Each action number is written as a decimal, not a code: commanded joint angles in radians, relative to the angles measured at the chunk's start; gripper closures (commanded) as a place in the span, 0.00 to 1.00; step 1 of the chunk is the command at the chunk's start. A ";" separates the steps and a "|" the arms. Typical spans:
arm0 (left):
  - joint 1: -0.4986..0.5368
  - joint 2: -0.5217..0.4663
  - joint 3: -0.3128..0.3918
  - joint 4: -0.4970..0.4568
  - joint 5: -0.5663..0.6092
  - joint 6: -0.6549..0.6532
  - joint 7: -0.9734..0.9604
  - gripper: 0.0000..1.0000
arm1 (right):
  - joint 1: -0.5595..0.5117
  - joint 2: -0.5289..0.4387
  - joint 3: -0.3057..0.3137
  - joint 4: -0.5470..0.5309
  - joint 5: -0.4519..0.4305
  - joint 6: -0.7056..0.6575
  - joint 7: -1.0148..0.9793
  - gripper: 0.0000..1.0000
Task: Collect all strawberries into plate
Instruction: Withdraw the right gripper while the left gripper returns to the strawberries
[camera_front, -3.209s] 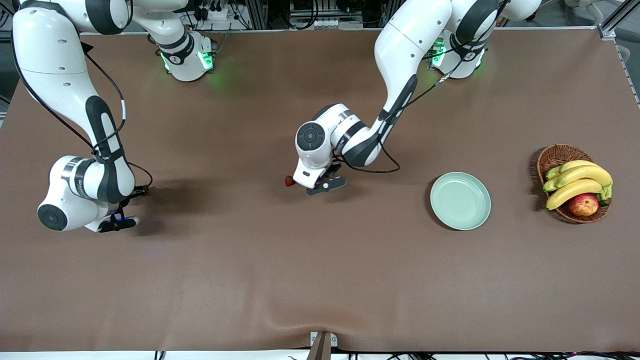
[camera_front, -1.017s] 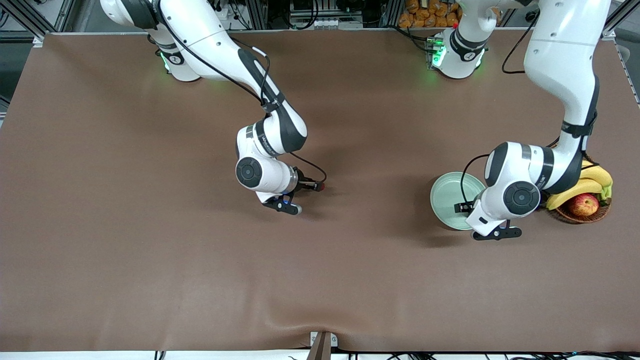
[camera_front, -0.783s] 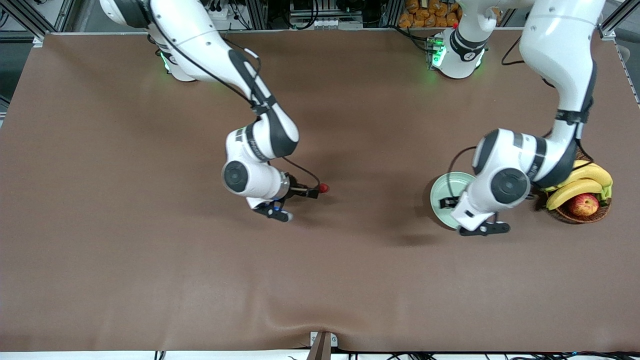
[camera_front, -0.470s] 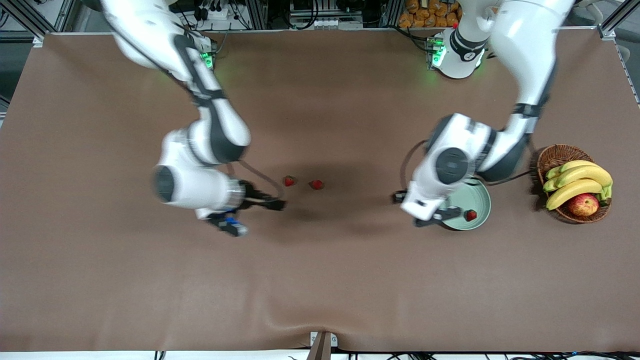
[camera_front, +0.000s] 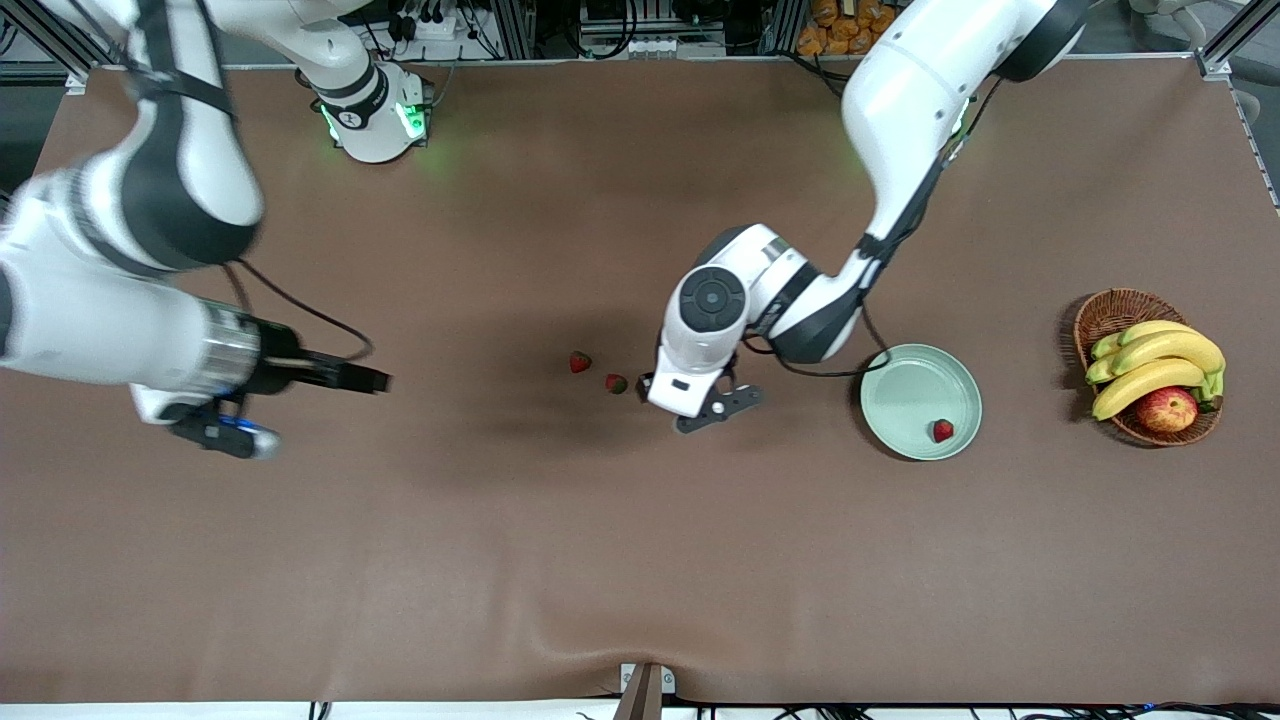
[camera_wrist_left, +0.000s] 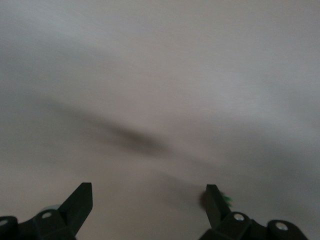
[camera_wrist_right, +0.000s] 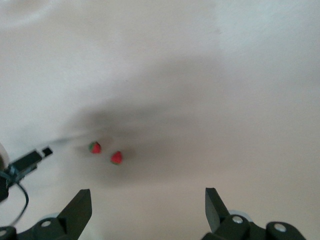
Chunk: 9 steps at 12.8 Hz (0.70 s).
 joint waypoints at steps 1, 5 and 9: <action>-0.039 0.084 0.009 0.060 -0.009 0.129 -0.092 0.00 | -0.069 -0.049 0.018 0.004 -0.117 -0.050 -0.145 0.00; -0.104 0.177 0.014 0.157 -0.009 0.220 -0.181 0.09 | -0.094 -0.115 0.018 0.003 -0.247 -0.096 -0.241 0.00; -0.127 0.199 0.014 0.154 -0.009 0.222 -0.186 0.19 | -0.129 -0.153 0.018 0.003 -0.247 -0.112 -0.268 0.00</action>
